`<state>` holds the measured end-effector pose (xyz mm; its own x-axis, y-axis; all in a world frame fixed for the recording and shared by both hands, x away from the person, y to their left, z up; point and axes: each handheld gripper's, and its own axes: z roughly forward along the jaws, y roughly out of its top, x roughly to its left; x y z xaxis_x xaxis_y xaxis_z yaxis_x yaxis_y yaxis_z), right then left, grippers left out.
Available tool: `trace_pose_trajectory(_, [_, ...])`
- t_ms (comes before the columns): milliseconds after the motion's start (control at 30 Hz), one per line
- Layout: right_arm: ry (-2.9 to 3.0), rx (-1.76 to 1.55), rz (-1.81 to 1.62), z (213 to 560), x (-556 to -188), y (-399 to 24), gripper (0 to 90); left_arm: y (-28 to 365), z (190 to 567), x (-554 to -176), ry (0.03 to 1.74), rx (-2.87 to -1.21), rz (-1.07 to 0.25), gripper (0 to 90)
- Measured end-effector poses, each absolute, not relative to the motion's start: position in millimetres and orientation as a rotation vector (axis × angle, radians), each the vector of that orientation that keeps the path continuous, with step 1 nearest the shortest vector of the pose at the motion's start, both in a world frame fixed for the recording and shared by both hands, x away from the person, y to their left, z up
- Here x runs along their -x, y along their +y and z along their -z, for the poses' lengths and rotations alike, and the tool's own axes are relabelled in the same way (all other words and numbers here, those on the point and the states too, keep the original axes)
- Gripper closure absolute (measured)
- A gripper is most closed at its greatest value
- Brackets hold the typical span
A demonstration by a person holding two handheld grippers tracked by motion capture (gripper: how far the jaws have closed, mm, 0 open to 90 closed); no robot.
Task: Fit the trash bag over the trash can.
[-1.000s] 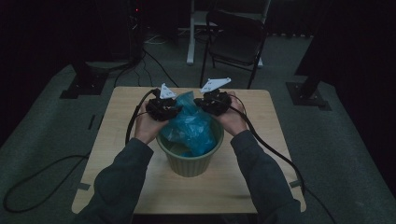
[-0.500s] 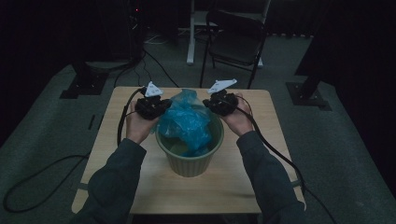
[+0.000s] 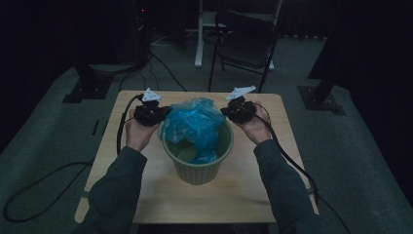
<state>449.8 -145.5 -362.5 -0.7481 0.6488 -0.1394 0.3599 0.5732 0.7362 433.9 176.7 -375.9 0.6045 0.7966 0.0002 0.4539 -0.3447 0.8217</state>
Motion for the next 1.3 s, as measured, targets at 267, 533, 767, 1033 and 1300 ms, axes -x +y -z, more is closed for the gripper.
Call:
trace_pose_trajectory(267, [2.443,-0.873,-1.026,381.1,-446.2,-167.7,90.0,185.5,391.0,-429.3,1.013,-2.001,-0.484,85.4])
trace_pose_trajectory(533, [2.472,-0.890,-1.097,394.6,-433.0,-179.9,90.0,192.1,406.0,-417.6,1.015,-1.977,-0.431,85.6])
trace_pose_trajectory(767, [2.469,-0.873,-1.158,397.6,-417.6,-187.6,90.0,199.9,411.3,-404.0,0.999,-1.945,-0.412,85.6])
trace_pose_trajectory(1033, [2.474,-0.852,-1.198,402.9,-408.1,-186.7,90.0,199.8,409.7,-385.6,0.947,-1.929,-0.415,85.4])
trace_pose_trajectory(1300, [2.456,-0.805,-1.219,397.8,-392.9,-186.7,90.0,197.9,406.2,-367.9,0.903,-1.941,-0.443,84.7])
